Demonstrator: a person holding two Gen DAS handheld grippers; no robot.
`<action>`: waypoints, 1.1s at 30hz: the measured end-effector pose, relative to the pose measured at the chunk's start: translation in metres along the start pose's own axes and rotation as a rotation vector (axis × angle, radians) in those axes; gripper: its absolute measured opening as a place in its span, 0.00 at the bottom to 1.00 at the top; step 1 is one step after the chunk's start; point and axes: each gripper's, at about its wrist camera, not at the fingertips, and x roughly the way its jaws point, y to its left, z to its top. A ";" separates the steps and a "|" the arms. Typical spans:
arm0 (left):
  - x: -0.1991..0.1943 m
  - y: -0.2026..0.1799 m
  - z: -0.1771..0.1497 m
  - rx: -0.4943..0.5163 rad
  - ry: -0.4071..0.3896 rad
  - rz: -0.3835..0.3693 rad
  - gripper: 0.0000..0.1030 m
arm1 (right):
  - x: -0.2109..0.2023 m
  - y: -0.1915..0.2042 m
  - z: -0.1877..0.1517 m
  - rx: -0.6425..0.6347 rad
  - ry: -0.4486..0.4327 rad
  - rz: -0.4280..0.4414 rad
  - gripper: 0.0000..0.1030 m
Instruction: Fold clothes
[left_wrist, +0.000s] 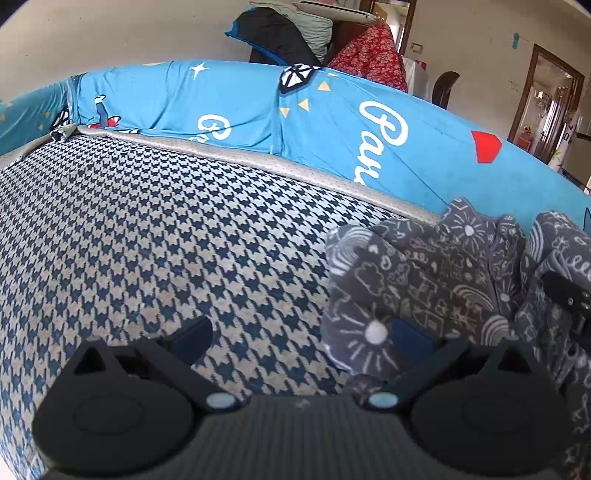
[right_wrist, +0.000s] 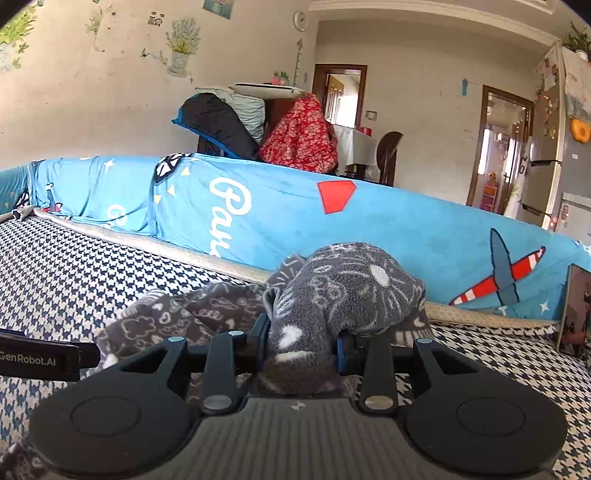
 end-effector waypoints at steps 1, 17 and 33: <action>-0.001 0.006 0.001 -0.011 -0.006 0.009 1.00 | 0.002 0.008 0.002 -0.008 -0.003 0.011 0.32; -0.004 0.066 0.010 -0.146 0.005 0.043 1.00 | 0.055 0.111 -0.020 -0.199 0.085 0.142 0.40; -0.004 0.075 0.014 -0.183 0.006 0.052 1.00 | 0.027 0.093 0.004 -0.117 0.013 0.174 0.67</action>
